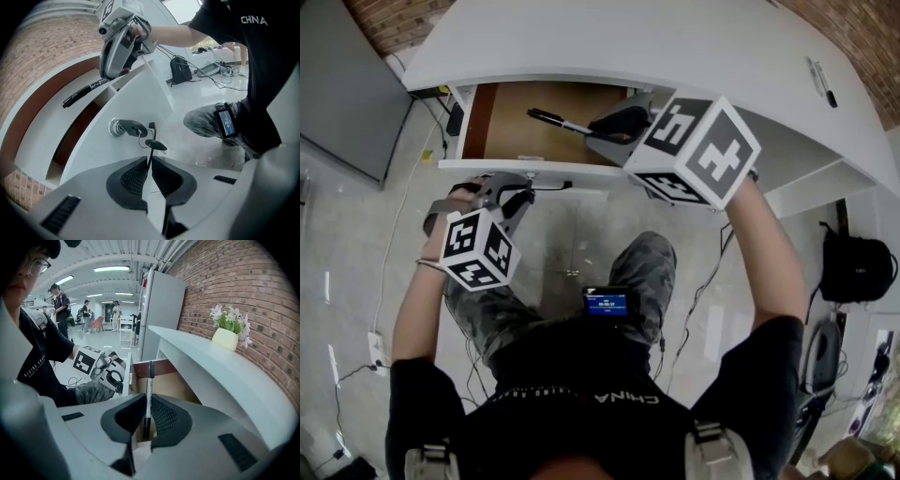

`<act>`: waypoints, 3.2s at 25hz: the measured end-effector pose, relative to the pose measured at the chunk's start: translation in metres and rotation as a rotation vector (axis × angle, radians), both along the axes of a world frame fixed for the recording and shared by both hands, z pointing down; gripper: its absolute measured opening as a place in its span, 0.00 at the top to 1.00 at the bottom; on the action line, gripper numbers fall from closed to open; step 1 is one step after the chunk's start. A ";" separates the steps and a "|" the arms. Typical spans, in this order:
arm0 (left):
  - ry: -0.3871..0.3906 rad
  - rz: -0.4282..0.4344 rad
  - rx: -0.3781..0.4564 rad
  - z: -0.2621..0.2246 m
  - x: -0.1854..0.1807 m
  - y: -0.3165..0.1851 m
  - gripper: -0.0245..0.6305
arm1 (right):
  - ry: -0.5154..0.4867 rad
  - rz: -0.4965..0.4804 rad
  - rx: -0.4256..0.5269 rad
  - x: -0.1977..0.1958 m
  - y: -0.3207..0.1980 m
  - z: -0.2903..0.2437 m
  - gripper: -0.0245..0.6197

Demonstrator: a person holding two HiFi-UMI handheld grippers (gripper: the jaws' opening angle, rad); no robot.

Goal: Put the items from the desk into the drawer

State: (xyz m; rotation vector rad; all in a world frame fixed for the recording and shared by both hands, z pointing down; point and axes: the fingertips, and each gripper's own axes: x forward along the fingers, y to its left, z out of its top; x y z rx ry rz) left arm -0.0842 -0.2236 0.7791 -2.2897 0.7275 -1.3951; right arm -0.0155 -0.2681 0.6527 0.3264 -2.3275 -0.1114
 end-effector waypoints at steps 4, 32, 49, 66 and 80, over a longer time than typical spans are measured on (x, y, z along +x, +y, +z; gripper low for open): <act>-0.007 -0.001 0.030 0.005 0.002 0.008 0.91 | 0.050 -0.038 -0.029 -0.013 0.001 0.013 0.89; 0.008 0.006 0.124 0.023 -0.001 0.018 0.91 | 0.394 -0.094 -0.188 -0.068 -0.020 0.147 0.89; 0.027 0.012 0.113 0.020 0.001 0.019 0.91 | 0.346 -0.101 -0.164 -0.071 -0.023 0.147 0.88; 0.056 0.019 0.008 0.000 0.002 0.011 0.91 | 0.039 -0.106 0.047 -0.055 -0.015 0.043 0.94; 0.073 0.035 -0.111 -0.023 -0.001 0.000 0.91 | -0.127 -0.111 0.215 -0.027 0.013 -0.042 0.94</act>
